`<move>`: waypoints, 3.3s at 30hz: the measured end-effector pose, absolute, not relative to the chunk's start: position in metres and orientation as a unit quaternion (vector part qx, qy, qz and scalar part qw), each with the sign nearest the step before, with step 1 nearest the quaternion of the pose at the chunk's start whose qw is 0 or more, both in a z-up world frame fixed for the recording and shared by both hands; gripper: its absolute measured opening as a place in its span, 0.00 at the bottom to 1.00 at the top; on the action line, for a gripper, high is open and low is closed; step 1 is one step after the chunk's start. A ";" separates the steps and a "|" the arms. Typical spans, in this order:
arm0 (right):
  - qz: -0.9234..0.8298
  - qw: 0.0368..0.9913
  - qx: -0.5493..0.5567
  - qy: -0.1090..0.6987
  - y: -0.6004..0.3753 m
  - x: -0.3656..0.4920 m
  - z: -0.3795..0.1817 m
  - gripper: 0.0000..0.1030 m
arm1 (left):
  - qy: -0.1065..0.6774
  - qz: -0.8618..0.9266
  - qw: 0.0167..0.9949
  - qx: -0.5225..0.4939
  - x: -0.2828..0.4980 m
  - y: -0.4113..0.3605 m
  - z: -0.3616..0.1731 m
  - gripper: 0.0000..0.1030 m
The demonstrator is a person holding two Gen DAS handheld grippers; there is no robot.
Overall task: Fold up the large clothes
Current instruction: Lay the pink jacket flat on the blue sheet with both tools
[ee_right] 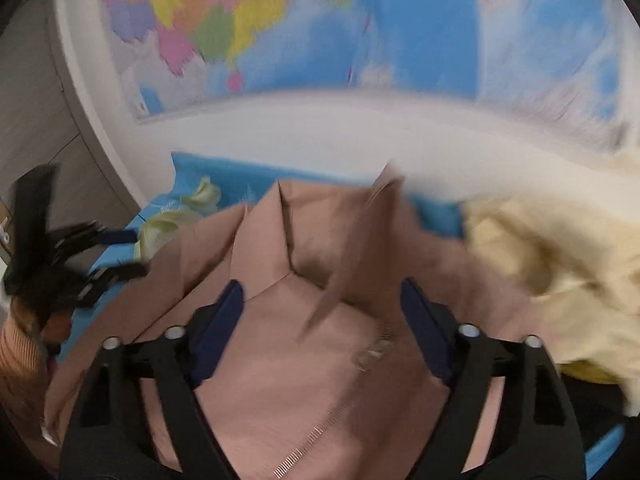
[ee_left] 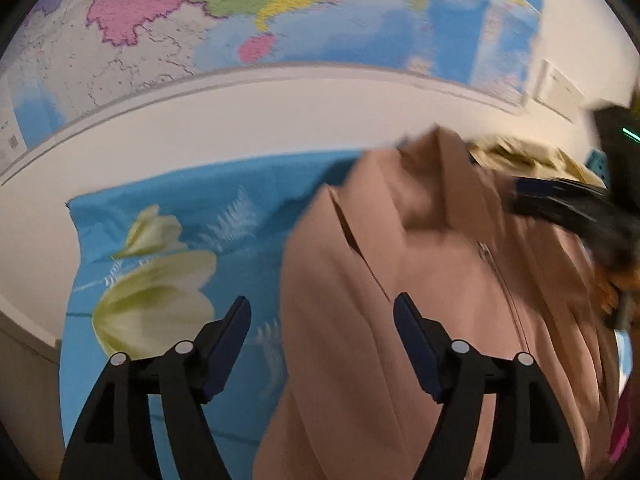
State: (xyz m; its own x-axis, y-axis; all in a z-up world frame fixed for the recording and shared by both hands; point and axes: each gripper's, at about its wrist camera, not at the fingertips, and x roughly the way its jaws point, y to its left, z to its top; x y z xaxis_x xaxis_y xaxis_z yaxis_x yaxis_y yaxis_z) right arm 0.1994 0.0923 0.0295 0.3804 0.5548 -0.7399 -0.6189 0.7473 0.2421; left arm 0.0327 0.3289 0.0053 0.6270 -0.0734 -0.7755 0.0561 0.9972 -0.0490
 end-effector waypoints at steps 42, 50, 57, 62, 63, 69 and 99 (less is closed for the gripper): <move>0.166 0.901 0.021 0.401 -0.216 0.079 0.080 0.03 | 0.469 0.134 0.873 -0.007 0.028 0.407 -0.001 0.38; 0.110 0.903 0.036 0.415 -0.220 0.074 0.034 0.44 | 0.462 0.043 0.882 -0.081 -0.053 0.405 -0.011 0.71; 0.285 0.881 0.024 0.378 -0.166 0.004 0.056 0.69 | 0.481 -0.021 0.875 -0.053 -0.119 0.346 -0.037 0.75; 0.332 0.839 0.017 0.431 -0.132 -0.007 0.013 0.68 | 0.517 0.006 0.852 -0.080 -0.128 0.350 -0.062 0.03; 0.335 0.834 0.024 0.438 -0.130 -0.006 0.007 0.66 | 0.508 0.026 0.857 -0.084 -0.130 0.359 -0.055 0.03; 0.328 0.835 0.041 0.439 -0.133 -0.003 0.001 0.64 | 0.432 0.186 0.882 0.020 -0.149 0.400 0.029 0.03; 0.268 0.842 -0.188 0.429 0.028 0.108 -0.038 0.00 | 0.497 -0.027 0.867 0.004 -0.040 0.306 -0.077 0.61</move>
State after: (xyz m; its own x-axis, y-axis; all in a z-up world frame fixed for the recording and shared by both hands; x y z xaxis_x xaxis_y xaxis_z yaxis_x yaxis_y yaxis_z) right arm 0.1084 0.0285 -0.0376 0.4876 0.2901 -0.8234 -0.6137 0.7848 -0.0869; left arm -0.0400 0.3060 -0.0773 0.5045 -0.0428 -0.8624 0.0514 0.9985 -0.0195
